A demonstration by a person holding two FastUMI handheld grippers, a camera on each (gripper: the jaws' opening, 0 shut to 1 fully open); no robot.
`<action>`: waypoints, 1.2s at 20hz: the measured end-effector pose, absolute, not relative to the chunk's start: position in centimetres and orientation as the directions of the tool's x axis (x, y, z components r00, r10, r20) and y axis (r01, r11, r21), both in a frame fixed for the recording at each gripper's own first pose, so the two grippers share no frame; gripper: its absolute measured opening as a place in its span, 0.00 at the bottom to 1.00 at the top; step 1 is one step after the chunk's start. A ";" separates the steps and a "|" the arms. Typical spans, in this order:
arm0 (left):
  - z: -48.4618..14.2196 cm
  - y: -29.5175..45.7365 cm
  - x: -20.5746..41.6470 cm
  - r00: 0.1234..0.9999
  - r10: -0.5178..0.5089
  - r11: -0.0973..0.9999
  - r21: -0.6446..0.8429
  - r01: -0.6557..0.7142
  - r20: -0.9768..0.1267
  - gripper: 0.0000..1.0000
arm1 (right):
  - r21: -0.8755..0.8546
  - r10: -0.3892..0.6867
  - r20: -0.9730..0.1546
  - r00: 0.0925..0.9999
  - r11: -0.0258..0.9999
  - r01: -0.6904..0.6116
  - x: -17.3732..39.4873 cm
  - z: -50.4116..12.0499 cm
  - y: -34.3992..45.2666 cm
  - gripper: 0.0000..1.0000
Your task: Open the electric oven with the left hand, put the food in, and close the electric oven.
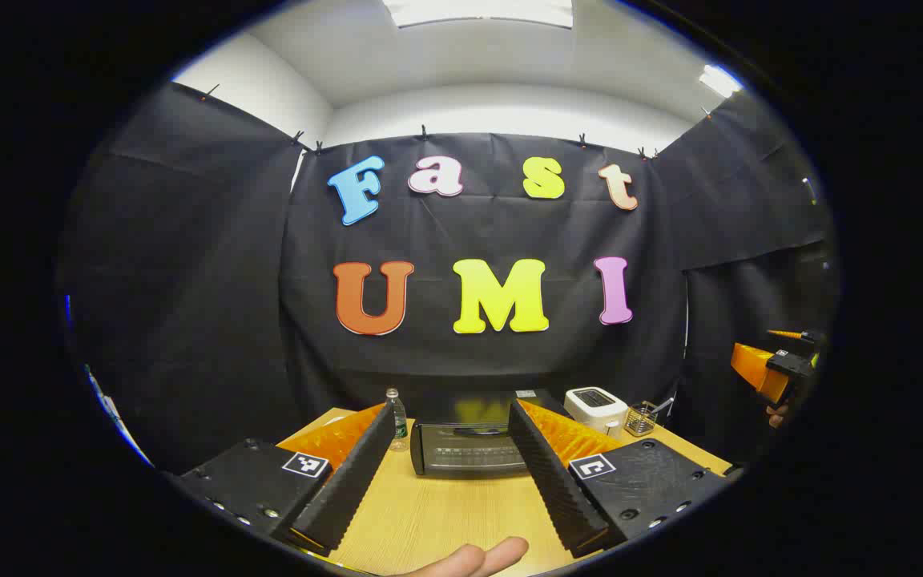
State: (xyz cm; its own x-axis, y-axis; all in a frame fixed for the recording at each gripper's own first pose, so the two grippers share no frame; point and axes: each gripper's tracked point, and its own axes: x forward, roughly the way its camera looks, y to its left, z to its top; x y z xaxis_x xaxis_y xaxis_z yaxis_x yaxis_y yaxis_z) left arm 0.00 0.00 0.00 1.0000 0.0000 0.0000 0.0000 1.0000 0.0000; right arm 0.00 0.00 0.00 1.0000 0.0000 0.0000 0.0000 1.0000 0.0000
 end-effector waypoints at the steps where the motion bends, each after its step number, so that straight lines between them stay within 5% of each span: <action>1: 0.0 0.2 -0.1 1.000 0.008 1.000 0.002 -0.008 0.000 0.94 | -0.001 -0.001 0.007 1.000 1.000 0.001 -0.1 0.2 -0.1 1.00; 3: 0.3 -0.3 -0.1 1.000 -0.001 1.000 0.012 0.000 0.008 0.93 | -0.007 0.003 0.015 1.000 1.000 -0.003 -0.2 0.3 -0.3 0.90; 7: 0.5 -0.8 -0.3 1.000 -0.014 1.000 0.011 0.014 0.012 0.93 | -0.003 0.010 0.007 1.000 1.000 -0.010 -0.1 0.1 -0.6 0.90; 8: 0.7 -1.0 -0.3 1.000 -0.017 1.000 0.007 0.017 0.017 0.93 | 0.000 0.010 0.005 1.000 1.000 -0.010 -0.1 0.0 -0.7 1.00; 9: 0.6 -1.1 -0.2 1.000 -0.020 1.000 0.000 0.020 0.017 0.93 | 0.004 0.007 0.004 1.000 1.000 -0.007 0.1 -0.1 -0.8 0.90; 11: 0.4 -1.2 0.0 1.000 -0.027 1.000 -0.006 0.027 0.014 0.93 | 0.003 0.010 -0.006 1.000 1.000 -0.010 0.3 -0.6 -0.9 1.00; 12: 0.2 -1.2 0.2 0.999 -0.031 0.999 -0.006 0.032 0.011 0.93 | 0.004 0.009 -0.007 1.000 1.000 -0.009 0.4 -0.6 -1.1 0.90; 13: -0.1 -1.1 0.5 1.000 -0.030 0.999 -0.011 0.030 0.005 0.93 | 0.007 0.008 -0.007 1.000 1.000 -0.008 0.5 -0.7 -1.2 1.00; 14: -0.3 -0.9 0.9 1.000 -0.028 0.999 -0.017 0.028 0.000 0.93 | 0.011 0.007 -0.008 1.000 1.000 -0.007 0.7 -0.9 -1.2 0.90; 19: -2.6 -1.4 5.1 0.996 -0.069 0.996 -0.062 0.065 -0.056 0.93 | 0.008 0.020 -0.013 1.000 1.000 -0.020 1.8 -2.0 -0.9 0.90; 20: -3.4 -1.4 6.1 0.994 -0.078 0.994 -0.082 0.071 -0.080 0.93 | 0.004 0.031 -0.008 0.999 0.999 -0.031 2.0 -1.9 -0.7 1.00; 22: -4.1 -1.2 8.6 0.992 -0.083 0.994 -0.086 0.074 -0.099 0.94 | 0.007 0.064 0.023 0.998 0.998 -0.064 2.3 -1.3 0.1 0.91; 24: -5.6 -1.5 11.0 0.984 -0.102 0.993 -0.080 0.091 -0.144 0.94 | 0.007 0.061 0.044 0.997 0.998 -0.061 2.7 -1.2 -0.4 1.00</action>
State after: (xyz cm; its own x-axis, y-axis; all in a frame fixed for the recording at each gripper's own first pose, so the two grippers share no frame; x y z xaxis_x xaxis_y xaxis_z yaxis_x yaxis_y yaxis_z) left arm 11.01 -1.48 -5.64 0.9843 -0.1021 -0.1439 0.0912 0.9926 -0.0800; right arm 2.65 -0.43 -1.22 0.9972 0.0606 0.0440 -0.0610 0.9981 0.0072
